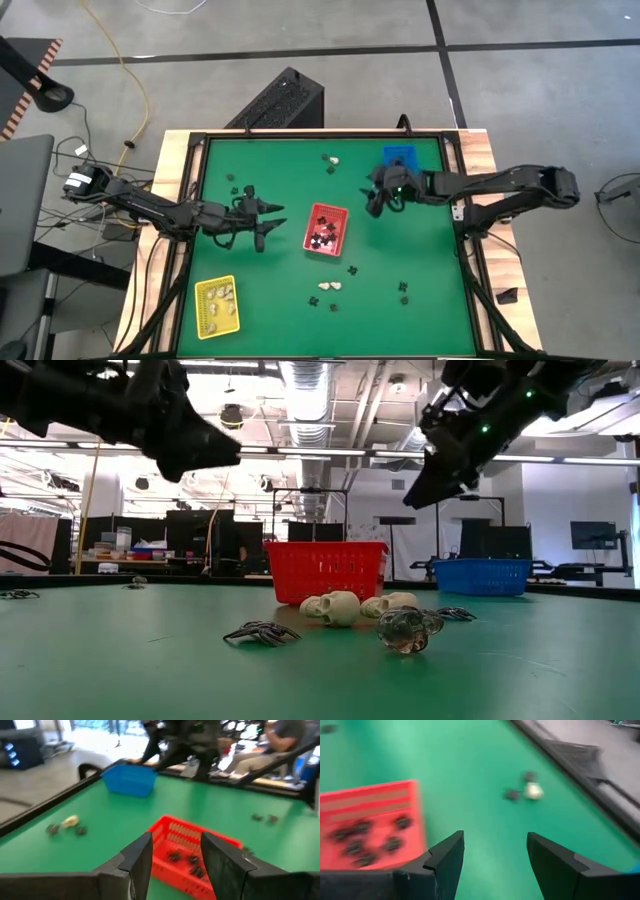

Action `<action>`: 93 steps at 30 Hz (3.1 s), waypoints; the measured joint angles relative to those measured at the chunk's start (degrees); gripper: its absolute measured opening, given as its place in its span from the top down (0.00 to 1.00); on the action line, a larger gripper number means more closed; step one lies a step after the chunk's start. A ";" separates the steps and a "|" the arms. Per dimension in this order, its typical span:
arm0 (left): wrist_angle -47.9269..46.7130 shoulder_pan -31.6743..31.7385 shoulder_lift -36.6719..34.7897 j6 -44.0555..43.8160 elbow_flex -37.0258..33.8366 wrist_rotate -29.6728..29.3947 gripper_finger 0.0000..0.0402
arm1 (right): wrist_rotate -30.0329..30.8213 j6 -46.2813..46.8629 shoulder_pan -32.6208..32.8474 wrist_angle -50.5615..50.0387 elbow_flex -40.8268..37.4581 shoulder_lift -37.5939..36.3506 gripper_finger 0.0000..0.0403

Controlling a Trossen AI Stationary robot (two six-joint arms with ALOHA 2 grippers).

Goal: Sort Halloween decoration
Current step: Put the black spider toy into the red bin

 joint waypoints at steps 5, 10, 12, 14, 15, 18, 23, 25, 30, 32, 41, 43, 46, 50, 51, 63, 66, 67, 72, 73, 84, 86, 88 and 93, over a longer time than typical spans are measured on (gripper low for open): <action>-15.36 3.72 -1.54 -7.48 2.28 -6.72 0.61 | -0.64 -2.18 5.77 2.31 0.00 1.97 0.38; -50.91 16.35 -2.45 -26.24 10.89 -1.29 0.63 | -0.56 -2.60 9.65 2.56 0.01 1.93 0.38; -56.65 20.49 -1.67 -28.89 12.96 2.05 0.64 | -0.57 -4.38 10.51 2.50 0.02 1.90 0.38; -57.35 22.91 -1.27 -27.95 13.40 4.42 0.65 | -0.57 -5.17 11.06 2.28 0.02 1.85 0.38; -56.00 23.56 -1.01 -26.71 13.40 5.50 0.66 | -0.55 -5.23 11.22 2.17 0.02 1.84 0.38; -52.31 24.65 -0.61 -23.11 13.49 7.44 0.66 | -0.53 -5.21 11.17 1.74 0.02 1.84 0.38; -55.79 26.67 -0.74 -29.15 13.49 5.30 0.66 | -0.51 -5.19 11.15 0.26 0.02 1.84 0.38; -59.67 27.75 -0.72 -33.54 13.49 4.57 0.66 | -0.51 -5.17 11.15 0.14 0.02 1.84 0.38; -70.83 29.35 1.33 -40.68 13.44 4.16 0.66 | -0.49 -5.21 11.08 0.10 0.02 1.84 0.38; -72.21 29.83 2.53 -41.63 13.44 3.64 0.66 | -0.47 -5.24 11.02 0.10 0.02 1.84 0.38; -72.08 34.63 7.51 -41.01 13.42 2.33 0.66 | -0.38 -5.16 11.02 0.32 0.02 1.84 0.38; -70.77 35.79 9.38 -40.41 13.40 2.35 0.66 | -0.38 -5.15 11.02 0.34 0.02 1.84 0.38; -68.53 36.96 11.53 -39.30 13.40 2.12 0.66 | -0.38 -5.15 11.02 0.31 0.02 1.84 0.38; -67.35 37.81 13.46 -38.61 13.40 2.13 0.66 | -0.38 -5.15 11.02 0.15 0.03 1.84 0.38; -67.30 38.08 13.82 -38.61 13.40 2.23 0.66 | -0.39 -5.15 11.02 0.06 0.03 1.84 0.38; -67.13 38.80 15.28 -38.15 13.38 2.82 0.66 | -0.40 -5.17 11.02 -0.10 0.04 1.84 0.38; -67.18 38.82 15.28 -38.02 13.38 3.71 0.66 | -0.40 -5.16 11.02 -0.10 0.04 1.84 0.38; -67.23 38.82 15.28 -38.01 13.38 3.84 0.66 | -0.40 -5.16 11.02 -0.08 0.04 1.84 0.38; -67.33 38.86 15.28 -37.60 13.35 5.00 0.66 | -0.40 -5.15 11.02 -0.09 0.04 1.84 0.38; -67.33 38.86 15.28 -37.58 13.35 5.04 0.66 | -0.40 -5.15 11.02 -0.07 0.04 1.84 0.38; -67.33 38.84 15.34 -37.03 13.29 5.81 0.75 | -0.40 -5.15 11.02 -0.10 0.04 1.84 0.38; -67.33 38.82 15.34 -36.68 13.28 5.96 0.80 | -0.40 -5.15 11.02 -0.10 0.04 1.84 0.38; -67.33 38.82 15.34 -36.40 13.27 5.94 0.83 | -0.40 -5.15 11.02 -0.10 0.04 1.84 0.38; -67.24 38.80 15.32 -35.39 13.29 5.33 0.85 | -0.42 -5.15 11.02 -0.12 0.04 1.84 0.38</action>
